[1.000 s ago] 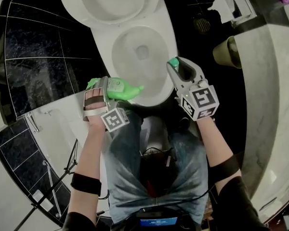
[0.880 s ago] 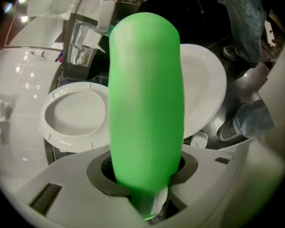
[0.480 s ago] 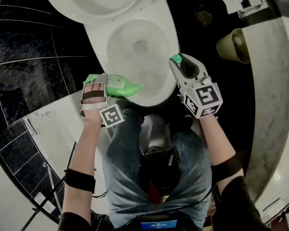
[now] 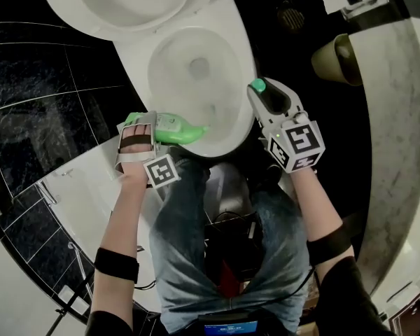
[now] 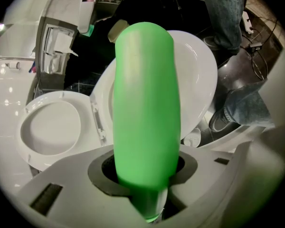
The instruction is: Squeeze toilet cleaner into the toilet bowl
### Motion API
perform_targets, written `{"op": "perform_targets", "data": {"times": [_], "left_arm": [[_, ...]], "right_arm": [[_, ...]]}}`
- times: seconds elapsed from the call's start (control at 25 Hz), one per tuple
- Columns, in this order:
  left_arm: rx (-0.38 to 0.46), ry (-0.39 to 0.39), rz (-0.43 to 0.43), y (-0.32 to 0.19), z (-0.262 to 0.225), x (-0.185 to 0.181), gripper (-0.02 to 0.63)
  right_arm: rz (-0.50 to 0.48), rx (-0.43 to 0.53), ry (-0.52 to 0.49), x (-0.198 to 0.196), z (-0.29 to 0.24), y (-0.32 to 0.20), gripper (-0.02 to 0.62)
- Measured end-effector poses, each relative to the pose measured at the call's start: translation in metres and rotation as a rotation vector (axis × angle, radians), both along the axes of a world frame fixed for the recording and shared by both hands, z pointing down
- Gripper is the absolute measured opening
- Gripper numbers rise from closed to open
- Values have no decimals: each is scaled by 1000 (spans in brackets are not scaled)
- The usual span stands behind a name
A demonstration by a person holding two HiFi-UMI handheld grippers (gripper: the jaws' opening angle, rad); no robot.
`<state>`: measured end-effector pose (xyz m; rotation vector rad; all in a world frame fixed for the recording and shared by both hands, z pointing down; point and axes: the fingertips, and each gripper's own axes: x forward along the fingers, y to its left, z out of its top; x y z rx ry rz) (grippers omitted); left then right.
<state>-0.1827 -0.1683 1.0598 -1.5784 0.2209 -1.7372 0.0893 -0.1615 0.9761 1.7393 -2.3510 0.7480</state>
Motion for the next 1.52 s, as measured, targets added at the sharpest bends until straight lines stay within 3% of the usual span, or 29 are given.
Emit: {"op": "perform_targets", "data": {"times": [0.48, 1.0, 1.52], "left_arm": [[-66, 13, 38, -3, 11, 42, 186], [-90, 38, 81, -41, 14, 95, 186], [-56, 40, 87, -102, 18, 120, 184]], "right_arm": [[62, -12, 5, 25, 3, 4, 152], [153, -25, 8, 51, -1, 7, 150], [201, -22, 15, 62, 2, -2, 150]]}}
